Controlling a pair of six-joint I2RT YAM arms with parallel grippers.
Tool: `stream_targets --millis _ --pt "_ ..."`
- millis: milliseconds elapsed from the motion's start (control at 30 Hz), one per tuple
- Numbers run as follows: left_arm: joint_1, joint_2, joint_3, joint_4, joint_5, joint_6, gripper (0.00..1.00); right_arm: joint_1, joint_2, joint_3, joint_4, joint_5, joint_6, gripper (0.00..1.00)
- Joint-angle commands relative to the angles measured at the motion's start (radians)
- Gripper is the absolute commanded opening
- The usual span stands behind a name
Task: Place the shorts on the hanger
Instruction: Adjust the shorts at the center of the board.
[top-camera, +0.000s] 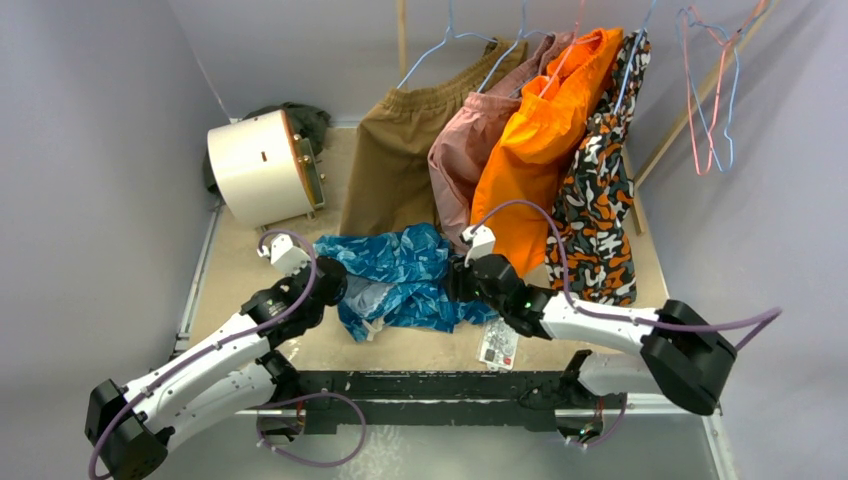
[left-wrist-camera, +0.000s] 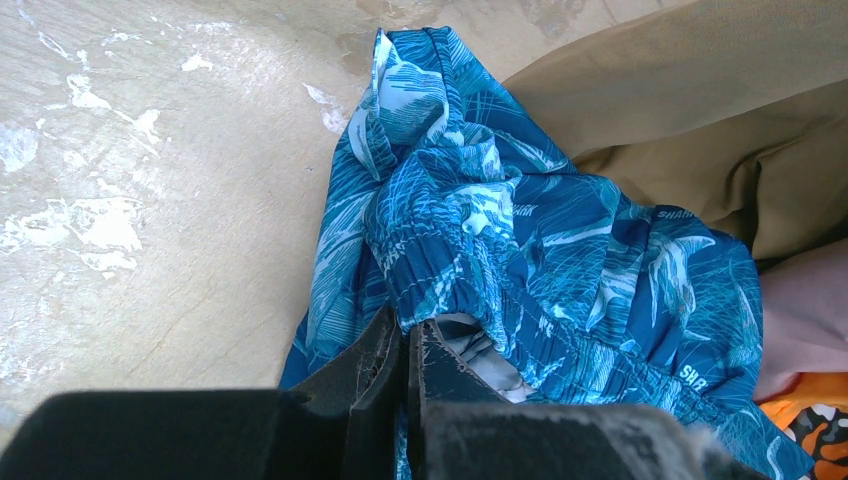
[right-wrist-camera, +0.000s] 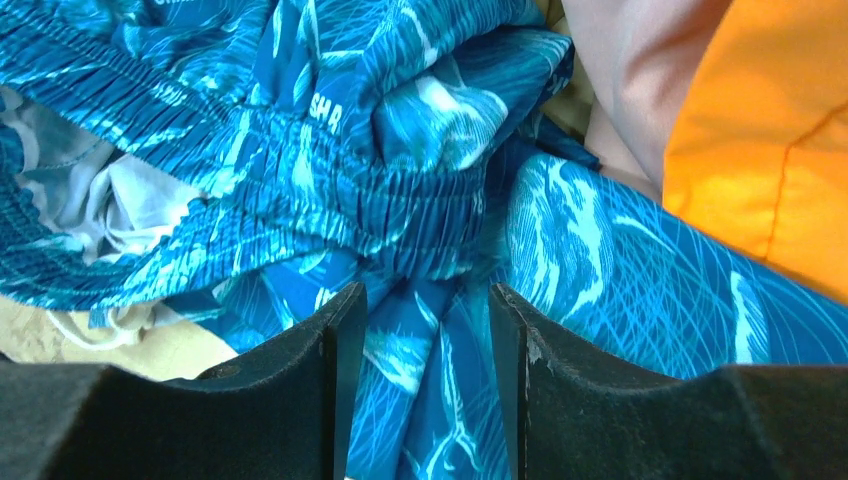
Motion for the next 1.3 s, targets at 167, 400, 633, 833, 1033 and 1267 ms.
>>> stream_targets --millis 167,400,633,833,1033,1267 --pt "-0.001 0.001 0.032 0.013 -0.028 0.002 0.00 0.011 0.020 0.005 -0.033 0.048 0.032 0.45" --pt "-0.001 -0.007 0.038 -0.007 -0.026 0.005 0.00 0.011 0.103 0.046 0.016 0.098 0.044 0.45" --pt "0.000 -0.030 0.033 -0.017 -0.027 0.004 0.00 0.011 0.054 0.035 0.104 0.118 0.027 0.47" --pt "-0.001 -0.032 0.034 -0.015 -0.021 0.004 0.00 0.011 0.049 0.026 0.111 0.141 0.046 0.48" --pt "0.000 -0.030 0.034 -0.014 -0.012 0.008 0.00 0.011 0.072 0.040 0.163 0.144 0.044 0.47" --pt "-0.002 -0.030 0.032 -0.014 0.001 0.010 0.00 0.005 0.176 0.121 0.175 0.178 0.066 0.44"
